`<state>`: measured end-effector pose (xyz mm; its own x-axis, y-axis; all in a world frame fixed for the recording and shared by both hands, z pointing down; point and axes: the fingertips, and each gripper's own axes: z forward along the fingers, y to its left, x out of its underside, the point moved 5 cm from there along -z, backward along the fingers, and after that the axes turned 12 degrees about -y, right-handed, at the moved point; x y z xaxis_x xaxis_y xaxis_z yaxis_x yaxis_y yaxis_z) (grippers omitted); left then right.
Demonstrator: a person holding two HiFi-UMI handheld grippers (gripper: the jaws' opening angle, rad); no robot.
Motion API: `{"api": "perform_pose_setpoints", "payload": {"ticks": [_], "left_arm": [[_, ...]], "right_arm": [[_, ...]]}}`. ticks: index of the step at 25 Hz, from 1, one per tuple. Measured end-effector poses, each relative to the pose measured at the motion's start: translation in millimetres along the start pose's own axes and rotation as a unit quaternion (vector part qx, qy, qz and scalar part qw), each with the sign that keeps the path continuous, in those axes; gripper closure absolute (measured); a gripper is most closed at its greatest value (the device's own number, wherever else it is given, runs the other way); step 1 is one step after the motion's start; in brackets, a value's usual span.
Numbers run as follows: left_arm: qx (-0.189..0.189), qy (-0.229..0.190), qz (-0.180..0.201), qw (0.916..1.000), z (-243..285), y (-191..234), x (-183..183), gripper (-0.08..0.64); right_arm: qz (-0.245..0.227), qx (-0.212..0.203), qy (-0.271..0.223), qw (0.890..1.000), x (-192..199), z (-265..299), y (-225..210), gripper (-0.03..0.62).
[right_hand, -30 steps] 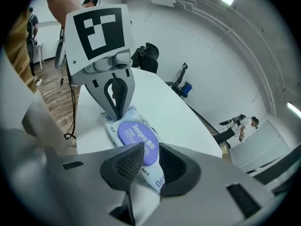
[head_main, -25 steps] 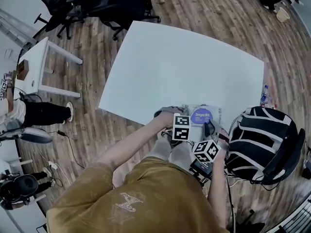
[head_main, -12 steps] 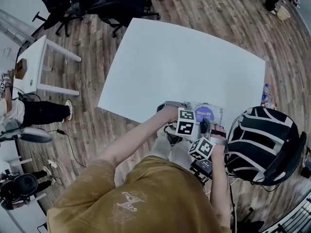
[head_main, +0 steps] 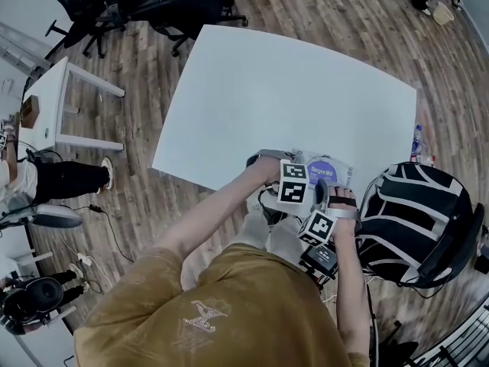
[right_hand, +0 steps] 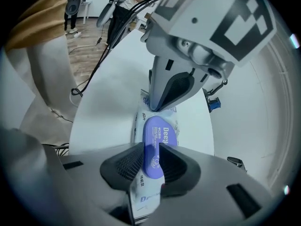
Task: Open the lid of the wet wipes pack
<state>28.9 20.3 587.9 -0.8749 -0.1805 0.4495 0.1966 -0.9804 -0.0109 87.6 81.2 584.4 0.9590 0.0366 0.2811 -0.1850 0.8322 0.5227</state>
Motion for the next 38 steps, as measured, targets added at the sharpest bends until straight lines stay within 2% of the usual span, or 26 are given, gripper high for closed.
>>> {"api": "perform_pose_setpoints", "payload": {"ticks": [6,10,13,15,21,28,38], "left_arm": [[-0.013,0.005,-0.008,0.9999,-5,-15,0,0.553],[-0.003,0.002,-0.061,0.9981,3,-12,2,0.553],[0.006,-0.004,-0.071,0.9974,1,-11,2,0.552],[0.005,-0.006,-0.069,0.9976,1,-11,3,0.552],[0.01,0.004,-0.051,0.9986,2,-11,2,0.552],[0.032,0.053,-0.022,0.9978,5,-11,-4,0.552],[0.032,0.041,0.011,0.9986,5,-14,-5,0.552]], "right_arm": [[0.006,-0.003,0.001,1.0,0,4,3,0.508],[0.011,-0.005,-0.005,1.0,3,5,1,0.509],[-0.015,-0.004,0.013,1.0,4,7,-1,0.525],[-0.029,-0.004,0.02,0.999,3,8,-1,0.534],[-0.017,-0.023,0.023,0.999,5,12,-9,0.541],[0.02,-0.023,0.02,0.999,7,14,-19,0.545],[0.085,-0.034,0.004,0.996,9,18,-36,0.548]]}}
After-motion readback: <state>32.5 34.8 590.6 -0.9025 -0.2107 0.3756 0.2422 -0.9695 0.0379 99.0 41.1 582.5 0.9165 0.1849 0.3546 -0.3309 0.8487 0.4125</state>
